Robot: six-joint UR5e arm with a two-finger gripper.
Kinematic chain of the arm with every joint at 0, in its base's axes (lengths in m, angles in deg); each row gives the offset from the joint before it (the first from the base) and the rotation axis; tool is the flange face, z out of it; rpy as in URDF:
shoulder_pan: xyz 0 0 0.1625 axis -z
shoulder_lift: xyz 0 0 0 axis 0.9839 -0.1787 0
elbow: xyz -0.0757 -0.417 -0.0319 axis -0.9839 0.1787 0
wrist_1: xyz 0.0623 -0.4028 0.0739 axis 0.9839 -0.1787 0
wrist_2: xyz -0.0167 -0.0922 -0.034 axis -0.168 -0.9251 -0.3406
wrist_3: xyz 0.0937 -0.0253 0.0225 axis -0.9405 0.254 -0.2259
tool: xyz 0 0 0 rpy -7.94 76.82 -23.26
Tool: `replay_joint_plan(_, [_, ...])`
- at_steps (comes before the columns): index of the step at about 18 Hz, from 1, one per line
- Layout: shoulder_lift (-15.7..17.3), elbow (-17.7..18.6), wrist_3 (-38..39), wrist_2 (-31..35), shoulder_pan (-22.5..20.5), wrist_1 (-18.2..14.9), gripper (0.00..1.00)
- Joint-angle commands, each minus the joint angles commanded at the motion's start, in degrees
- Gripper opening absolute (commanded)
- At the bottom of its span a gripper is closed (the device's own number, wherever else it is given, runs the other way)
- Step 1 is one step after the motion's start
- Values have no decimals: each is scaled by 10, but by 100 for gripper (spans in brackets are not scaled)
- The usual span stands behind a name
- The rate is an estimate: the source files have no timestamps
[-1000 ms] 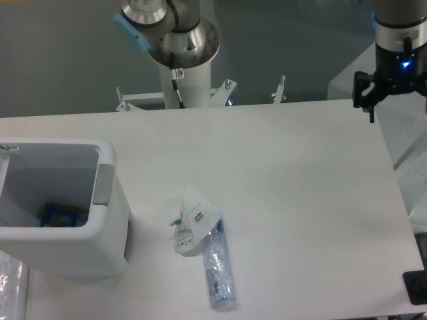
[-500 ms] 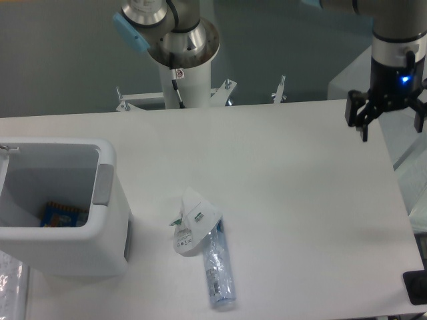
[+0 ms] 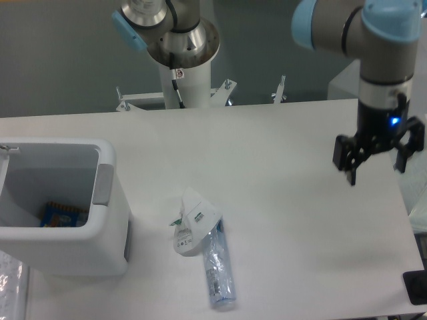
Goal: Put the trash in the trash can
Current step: 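Move the open gripper down over the clear plastic water bottle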
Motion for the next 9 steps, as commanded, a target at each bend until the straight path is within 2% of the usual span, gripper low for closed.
replay_joint_plan(4, [-51, -38, 52, -15, 40, 1, 100])
replay_joint_plan(6, [-62, -40, 84, -14, 50, 1, 100])
replay_joint_plan(9, [-79, -27, 85, 9, 74, 2, 100])
